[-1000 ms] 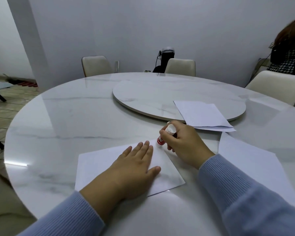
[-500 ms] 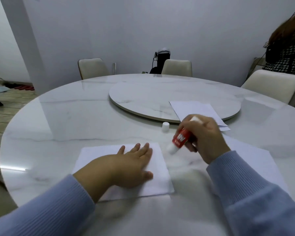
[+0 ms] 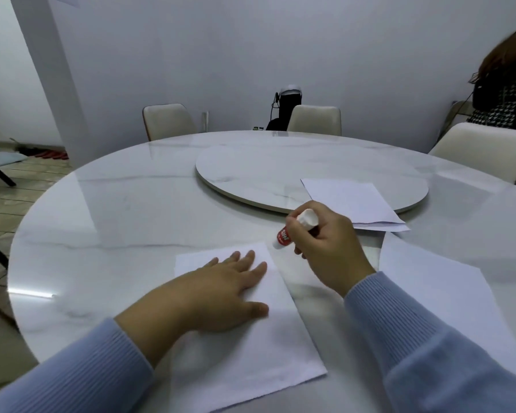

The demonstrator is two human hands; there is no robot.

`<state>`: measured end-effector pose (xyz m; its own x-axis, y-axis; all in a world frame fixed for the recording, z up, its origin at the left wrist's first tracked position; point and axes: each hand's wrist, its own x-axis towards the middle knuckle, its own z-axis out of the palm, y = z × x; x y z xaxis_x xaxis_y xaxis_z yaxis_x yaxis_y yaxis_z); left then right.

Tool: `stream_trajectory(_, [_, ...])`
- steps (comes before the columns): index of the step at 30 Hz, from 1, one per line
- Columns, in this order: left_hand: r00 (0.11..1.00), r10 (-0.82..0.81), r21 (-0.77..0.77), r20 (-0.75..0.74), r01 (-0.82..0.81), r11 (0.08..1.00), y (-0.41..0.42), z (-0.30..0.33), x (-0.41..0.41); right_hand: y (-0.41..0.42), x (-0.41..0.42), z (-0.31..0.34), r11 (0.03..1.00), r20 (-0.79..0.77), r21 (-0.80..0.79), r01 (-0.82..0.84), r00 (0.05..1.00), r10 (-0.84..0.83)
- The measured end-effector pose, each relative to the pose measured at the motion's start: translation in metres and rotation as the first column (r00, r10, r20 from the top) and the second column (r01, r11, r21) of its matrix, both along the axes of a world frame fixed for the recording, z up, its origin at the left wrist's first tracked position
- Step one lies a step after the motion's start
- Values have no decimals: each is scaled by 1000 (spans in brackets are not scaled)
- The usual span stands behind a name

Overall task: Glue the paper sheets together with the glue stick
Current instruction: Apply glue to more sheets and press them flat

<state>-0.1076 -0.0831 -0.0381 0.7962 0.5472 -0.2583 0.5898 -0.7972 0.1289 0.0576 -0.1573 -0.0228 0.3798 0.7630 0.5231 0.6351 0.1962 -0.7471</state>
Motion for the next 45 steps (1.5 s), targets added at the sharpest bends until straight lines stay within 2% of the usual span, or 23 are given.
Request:
stream_trajectory(3, [997, -69, -6, 31, 70, 998, 2, -2, -4, 10, -6, -4, 994, 4, -105, 3, 1000, -2])
stream_trajectory(7, [997, -65, 38, 50, 63, 997, 0, -15, -6, 16, -8, -10, 983, 24, -176, -41, 999, 45])
stream_trajectory(16, [998, -50, 59, 31, 49, 997, 0, -18, -3, 6, -7, -1, 968, 137, -246, -40, 988, 76])
stream_trajectory(18, [998, -52, 61, 26, 50, 997, 0, -17, -3, -1, -8, 5, 957, 166, -274, -96, 975, 145])
stream_trajectory(21, [998, -57, 63, 32, 55, 996, 0, -18, -3, -12, -15, 13, 887, 113, -379, -263, 939, 326])
stream_trajectory(24, [997, -57, 57, 49, 54, 997, 1, -19, -3, -20, -23, 19, 749, -83, -476, -462, 871, 485])
stream_trajectory(27, [997, -53, 46, 52, 50, 998, 2, -19, -3, -26, -26, 18, 618, -159, -576, -535, 815, 557])
stream_trajectory(29, [997, -57, 35, 50, 55, 998, 3, -17, -2, -27, -23, 17, 566, -230, -568, -597, 775, 588])
stream_trajectory(30, [997, -69, 22, 40, 68, 997, 4, -14, -2, -26, -19, 16, 592, -292, -484, -645, 757, 585])
stream_trajectory(32, [991, -130, -36, -17, 129, 991, 5, -2, -2, -21, -6, 15, 766, -455, -173, -618, 741, 495])
stream_trajectory(33, [985, -166, -82, -53, 162, 983, 6, 8, -3, -19, 3, 14, 868, -482, -20, -497, 765, 427])
stream_trajectory(35, [978, -195, -161, -68, 182, 970, 5, 25, -6, -18, 17, 11, 984, -366, 130, -124, 916, 164])
stream_trajectory(36, [986, -166, -167, -29, 159, 973, 4, 30, -6, -17, 22, 8, 987, -260, 150, 53, 966, -12])
stream_trajectory(37, [994, -106, -138, 33, 110, 984, 2, 30, -4, -16, 24, 6, 972, -168, 157, 175, 975, -149])
stream_trajectory(38, [996, -28, -76, 87, 35, 996, 0, 26, -2, -15, 26, 3, 957, -115, 163, 240, 968, -223])
stream_trajectory(39, [993, 47, -1, 107, -47, 999, -2, 19, 2, -14, 26, 2, 950, -92, 174, 258, 965, -245])
stream_trajectory(41, [992, 120, 89, 32, -122, 988, -9, 4, 8, -12, 24, 0, 957, -74, 185, 226, 974, -216])
stream_trajectory(45, [990, -42, -56, -136, 35, 998, -5, 13, 2, -11, 16, 0, 990, -14, 120, 80, 997, -79])
